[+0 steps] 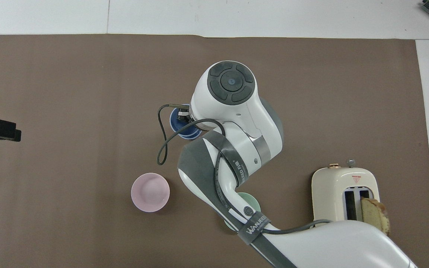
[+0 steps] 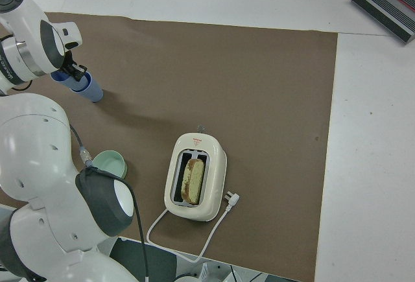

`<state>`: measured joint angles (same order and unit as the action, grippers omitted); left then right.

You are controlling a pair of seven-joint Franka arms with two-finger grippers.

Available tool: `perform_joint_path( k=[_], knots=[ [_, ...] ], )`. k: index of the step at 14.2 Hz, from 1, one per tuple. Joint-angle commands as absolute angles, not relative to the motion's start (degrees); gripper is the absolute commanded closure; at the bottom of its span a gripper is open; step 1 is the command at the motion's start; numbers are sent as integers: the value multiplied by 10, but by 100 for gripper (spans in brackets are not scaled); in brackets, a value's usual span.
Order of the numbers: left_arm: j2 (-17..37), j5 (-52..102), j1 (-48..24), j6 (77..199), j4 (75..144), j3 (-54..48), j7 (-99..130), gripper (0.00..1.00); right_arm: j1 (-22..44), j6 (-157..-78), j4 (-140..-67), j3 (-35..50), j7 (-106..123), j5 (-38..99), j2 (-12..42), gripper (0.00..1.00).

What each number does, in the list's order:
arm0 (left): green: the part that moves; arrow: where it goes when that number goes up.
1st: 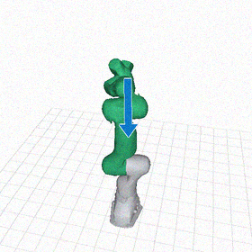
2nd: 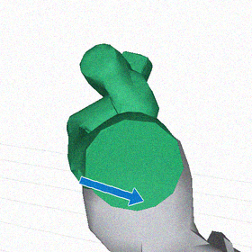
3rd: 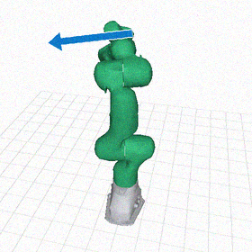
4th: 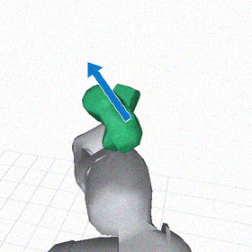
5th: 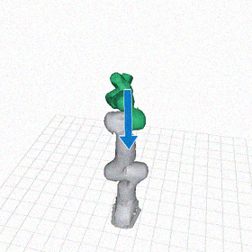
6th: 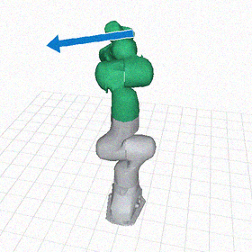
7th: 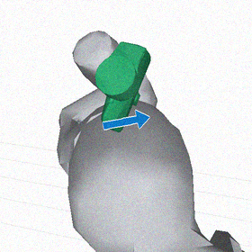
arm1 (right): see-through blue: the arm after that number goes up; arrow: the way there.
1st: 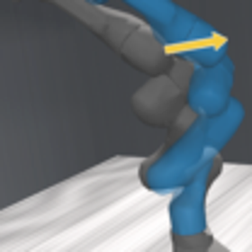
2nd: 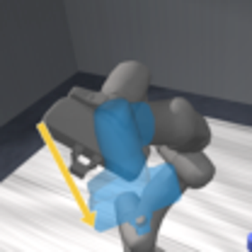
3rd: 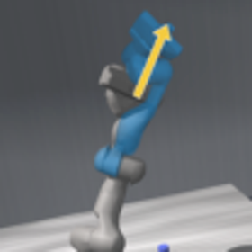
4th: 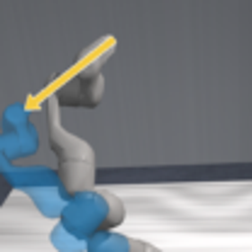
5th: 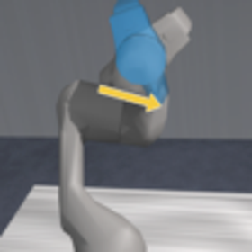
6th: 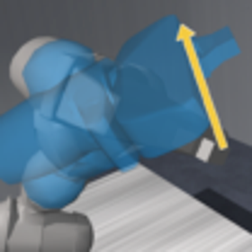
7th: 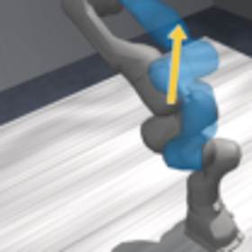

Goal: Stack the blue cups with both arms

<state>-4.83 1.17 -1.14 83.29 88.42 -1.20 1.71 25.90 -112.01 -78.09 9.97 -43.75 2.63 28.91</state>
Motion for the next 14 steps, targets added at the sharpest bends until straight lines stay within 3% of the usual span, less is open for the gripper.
perform_joint_path(
  k=[1, 8, 9, 11, 13, 14],
  knots=[
    [-60, 18, -9, 826, 893, -12, 13, 0, 255, -1139, -794, 105, -446, 25, 290, 100],
    [-60, 18, -9, 826, 893, -12, 13, 0, 254, -1151, -814, 104, -446, 25, 291, 100],
    [-60, 18, -8, 826, 893, -12, 13, 0, 253, -1151, -814, 104, -446, 25, 291, 74],
    [-60, 18, -8, 826, 892, -12, 13, 0, 252, -1151, -813, 104, -446, 25, 291, 55],
    [-60, 18, -9, 826, 893, -12, 13, 0, 252, -1151, -813, 104, -446, 25, 291, 47],
    [-60, 18, -8, 826, 893, -12, 13, 0, 252, -1150, -812, 104, -446, 25, 291, 37]
  ],
)
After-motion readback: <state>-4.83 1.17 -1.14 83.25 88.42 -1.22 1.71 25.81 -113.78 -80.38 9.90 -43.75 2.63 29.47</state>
